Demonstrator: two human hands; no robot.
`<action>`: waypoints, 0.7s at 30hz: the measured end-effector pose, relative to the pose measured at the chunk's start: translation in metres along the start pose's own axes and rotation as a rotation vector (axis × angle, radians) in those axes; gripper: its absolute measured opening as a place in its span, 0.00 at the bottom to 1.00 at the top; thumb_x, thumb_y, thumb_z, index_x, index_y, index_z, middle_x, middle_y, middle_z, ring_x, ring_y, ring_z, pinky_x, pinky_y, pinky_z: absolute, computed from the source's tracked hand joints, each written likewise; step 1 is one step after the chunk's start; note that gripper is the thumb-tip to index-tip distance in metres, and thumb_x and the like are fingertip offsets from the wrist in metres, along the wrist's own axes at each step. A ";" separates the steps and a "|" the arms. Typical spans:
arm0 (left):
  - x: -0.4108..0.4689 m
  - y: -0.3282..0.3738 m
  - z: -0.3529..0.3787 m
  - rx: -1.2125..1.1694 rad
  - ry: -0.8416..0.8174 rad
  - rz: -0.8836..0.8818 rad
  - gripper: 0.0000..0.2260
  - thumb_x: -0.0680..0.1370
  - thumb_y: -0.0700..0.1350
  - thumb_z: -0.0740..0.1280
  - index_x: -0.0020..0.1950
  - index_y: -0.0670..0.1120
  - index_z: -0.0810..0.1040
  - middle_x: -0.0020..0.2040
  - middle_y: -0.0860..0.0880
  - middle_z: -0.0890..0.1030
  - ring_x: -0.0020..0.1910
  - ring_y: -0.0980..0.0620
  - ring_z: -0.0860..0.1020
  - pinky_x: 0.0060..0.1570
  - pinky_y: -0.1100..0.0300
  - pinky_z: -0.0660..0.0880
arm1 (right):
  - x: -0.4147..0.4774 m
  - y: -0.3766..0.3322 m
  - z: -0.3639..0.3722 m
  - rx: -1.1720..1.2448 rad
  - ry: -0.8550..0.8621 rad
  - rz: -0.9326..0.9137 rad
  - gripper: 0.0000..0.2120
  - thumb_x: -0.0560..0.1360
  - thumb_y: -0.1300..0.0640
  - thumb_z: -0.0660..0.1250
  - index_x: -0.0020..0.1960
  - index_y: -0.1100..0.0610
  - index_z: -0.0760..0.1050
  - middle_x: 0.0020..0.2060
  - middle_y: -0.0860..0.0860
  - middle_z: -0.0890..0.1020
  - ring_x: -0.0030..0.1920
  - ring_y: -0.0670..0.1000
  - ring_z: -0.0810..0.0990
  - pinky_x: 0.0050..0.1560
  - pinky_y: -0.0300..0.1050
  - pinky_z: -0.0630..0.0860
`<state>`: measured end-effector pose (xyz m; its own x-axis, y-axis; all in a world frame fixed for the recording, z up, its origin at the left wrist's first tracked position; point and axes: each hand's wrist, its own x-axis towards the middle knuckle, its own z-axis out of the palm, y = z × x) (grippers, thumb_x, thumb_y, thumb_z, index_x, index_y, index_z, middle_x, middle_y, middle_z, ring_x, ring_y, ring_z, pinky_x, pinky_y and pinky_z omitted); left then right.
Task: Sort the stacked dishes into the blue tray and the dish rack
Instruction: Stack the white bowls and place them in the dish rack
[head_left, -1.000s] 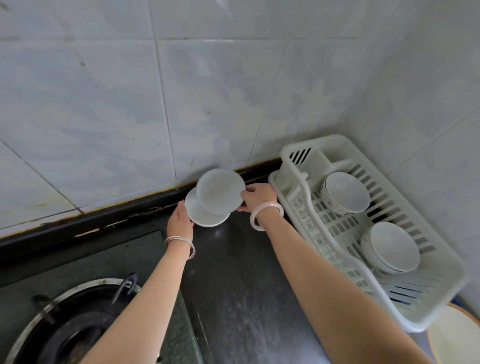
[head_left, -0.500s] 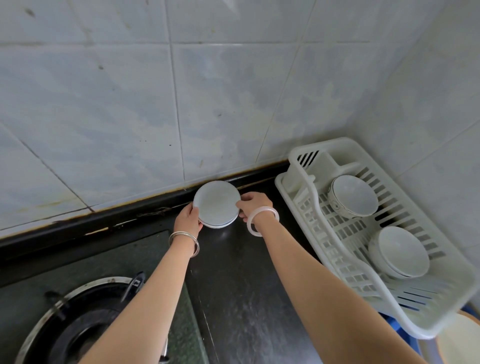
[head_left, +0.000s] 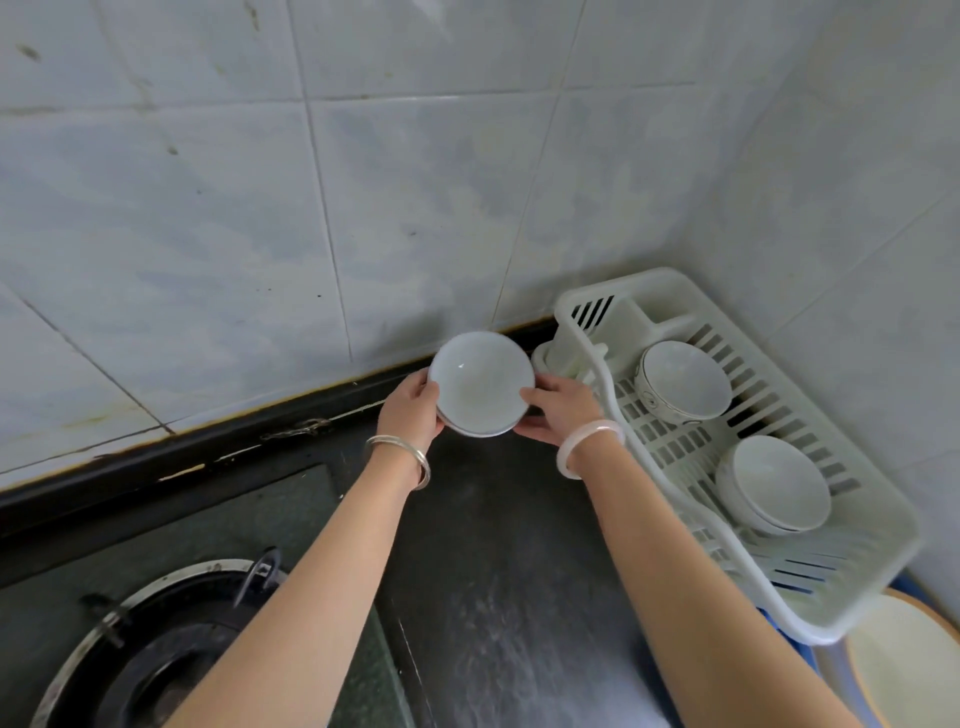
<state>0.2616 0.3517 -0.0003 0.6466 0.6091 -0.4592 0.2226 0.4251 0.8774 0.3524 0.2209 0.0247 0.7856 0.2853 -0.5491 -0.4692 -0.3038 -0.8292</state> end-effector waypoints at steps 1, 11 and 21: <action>-0.004 0.006 0.011 0.002 -0.044 0.003 0.14 0.79 0.39 0.57 0.63 0.47 0.72 0.54 0.48 0.75 0.55 0.48 0.74 0.50 0.55 0.74 | -0.006 -0.006 -0.013 0.011 0.017 -0.012 0.18 0.75 0.64 0.64 0.65 0.55 0.72 0.53 0.54 0.78 0.49 0.57 0.81 0.43 0.48 0.81; -0.043 0.023 0.128 0.200 -0.410 -0.013 0.15 0.79 0.41 0.57 0.66 0.46 0.71 0.58 0.44 0.75 0.59 0.44 0.74 0.59 0.49 0.74 | -0.056 -0.029 -0.135 0.094 0.282 -0.069 0.13 0.75 0.66 0.64 0.57 0.57 0.77 0.50 0.57 0.79 0.44 0.58 0.82 0.40 0.47 0.80; -0.041 -0.006 0.214 0.552 -0.505 -0.137 0.15 0.79 0.37 0.53 0.63 0.41 0.73 0.46 0.45 0.75 0.48 0.45 0.74 0.62 0.45 0.73 | -0.049 0.014 -0.200 0.283 0.408 0.086 0.18 0.76 0.66 0.63 0.65 0.62 0.70 0.60 0.61 0.75 0.46 0.58 0.79 0.50 0.52 0.80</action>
<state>0.3898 0.1808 0.0428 0.8128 0.1376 -0.5660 0.5717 -0.0022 0.8204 0.3879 0.0206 0.0613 0.8061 -0.1257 -0.5782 -0.5862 -0.0358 -0.8094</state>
